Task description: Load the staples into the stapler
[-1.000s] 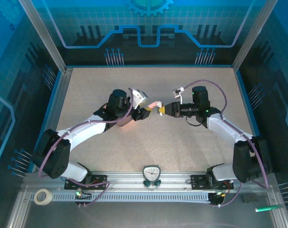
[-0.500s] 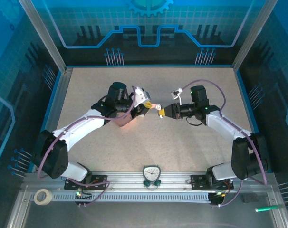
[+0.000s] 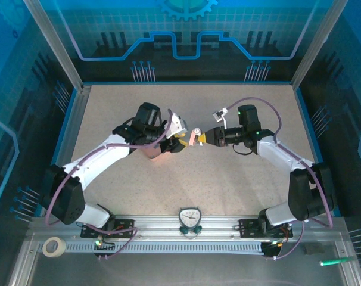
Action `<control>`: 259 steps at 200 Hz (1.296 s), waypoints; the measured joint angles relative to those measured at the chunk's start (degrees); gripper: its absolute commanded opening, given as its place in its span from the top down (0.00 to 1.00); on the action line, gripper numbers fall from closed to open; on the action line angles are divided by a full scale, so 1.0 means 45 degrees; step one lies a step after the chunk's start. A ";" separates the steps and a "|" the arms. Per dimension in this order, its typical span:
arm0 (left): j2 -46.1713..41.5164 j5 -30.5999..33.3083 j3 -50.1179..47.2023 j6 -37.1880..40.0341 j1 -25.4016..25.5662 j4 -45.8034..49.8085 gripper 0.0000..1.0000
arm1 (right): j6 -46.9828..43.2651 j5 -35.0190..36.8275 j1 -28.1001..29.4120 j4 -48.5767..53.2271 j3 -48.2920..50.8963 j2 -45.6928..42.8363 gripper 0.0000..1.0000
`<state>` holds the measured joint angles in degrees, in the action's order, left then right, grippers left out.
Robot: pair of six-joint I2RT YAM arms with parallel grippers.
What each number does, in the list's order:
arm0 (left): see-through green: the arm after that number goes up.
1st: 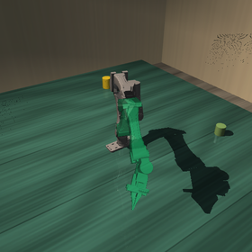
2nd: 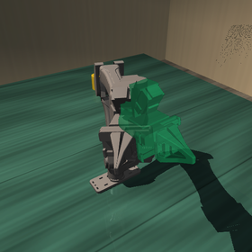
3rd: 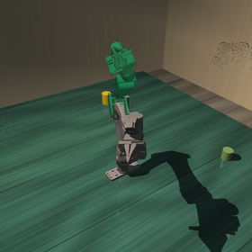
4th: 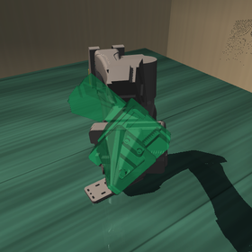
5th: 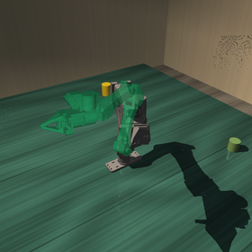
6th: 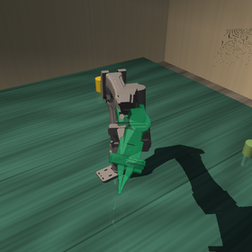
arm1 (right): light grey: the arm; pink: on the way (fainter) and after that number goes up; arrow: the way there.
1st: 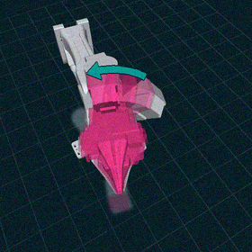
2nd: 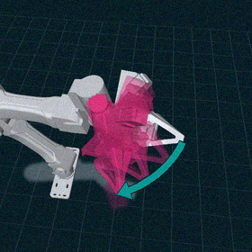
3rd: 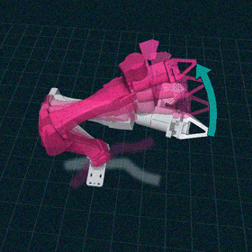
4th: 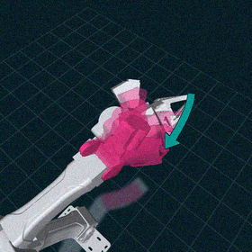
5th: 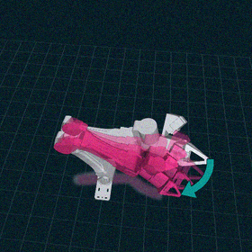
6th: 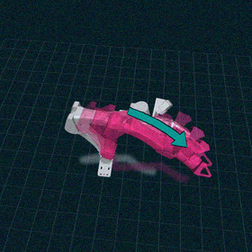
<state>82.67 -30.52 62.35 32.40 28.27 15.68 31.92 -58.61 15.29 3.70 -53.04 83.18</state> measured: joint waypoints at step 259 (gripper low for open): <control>0.0461 0.2016 0.1423 -0.4337 0.0491 0.0549 1.00 | 0.0243 0.1375 -0.0214 -0.0248 0.0019 -0.0228 0.46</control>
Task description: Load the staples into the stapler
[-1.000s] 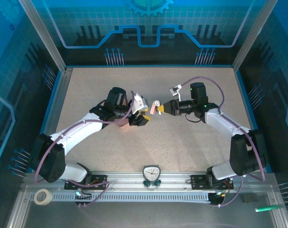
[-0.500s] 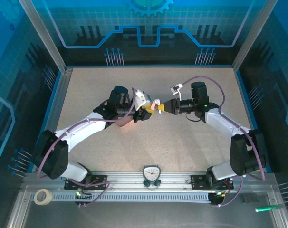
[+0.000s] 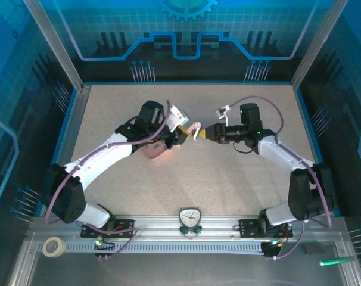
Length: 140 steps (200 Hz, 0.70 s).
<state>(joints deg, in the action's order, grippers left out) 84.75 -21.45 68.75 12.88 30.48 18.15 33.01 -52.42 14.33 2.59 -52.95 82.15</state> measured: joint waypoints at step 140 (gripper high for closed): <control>0.2249 0.0481 0.2739 -0.7441 0.0053 0.7354 1.00 | -0.3507 0.8038 0.4546 0.1171 0.1234 -0.2404 0.45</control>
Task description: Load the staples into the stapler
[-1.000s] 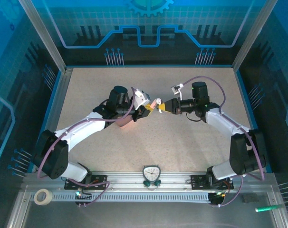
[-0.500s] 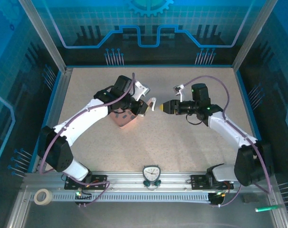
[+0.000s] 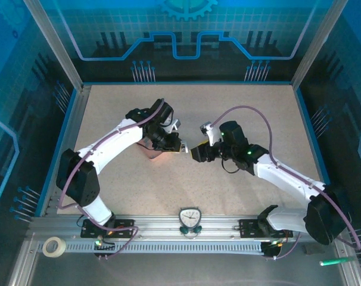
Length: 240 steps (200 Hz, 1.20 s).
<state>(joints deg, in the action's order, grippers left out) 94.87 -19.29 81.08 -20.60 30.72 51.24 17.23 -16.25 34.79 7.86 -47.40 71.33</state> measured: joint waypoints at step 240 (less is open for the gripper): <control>0.0005 -0.0777 0.0374 -0.0204 0.0117 0.0568 1.00 | 0.0981 -0.0141 -0.1841 -0.1268 -0.0967 0.4133 0.59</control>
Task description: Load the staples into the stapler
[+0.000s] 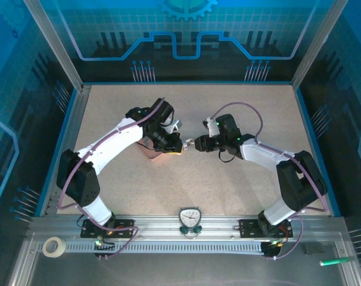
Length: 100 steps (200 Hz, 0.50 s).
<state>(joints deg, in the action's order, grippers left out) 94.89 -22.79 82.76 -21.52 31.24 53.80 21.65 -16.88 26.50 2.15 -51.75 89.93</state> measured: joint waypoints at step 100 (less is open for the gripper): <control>0.0000 -0.0622 0.0010 0.0141 0.0000 -0.0010 1.00 | -0.5979 -0.0355 -0.0437 0.0563 0.0933 -0.4386 0.48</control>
<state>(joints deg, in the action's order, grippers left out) 94.89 -25.58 82.81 -20.88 31.24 53.76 -5.26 -18.48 24.53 4.69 -47.55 70.19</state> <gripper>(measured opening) 0.134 0.499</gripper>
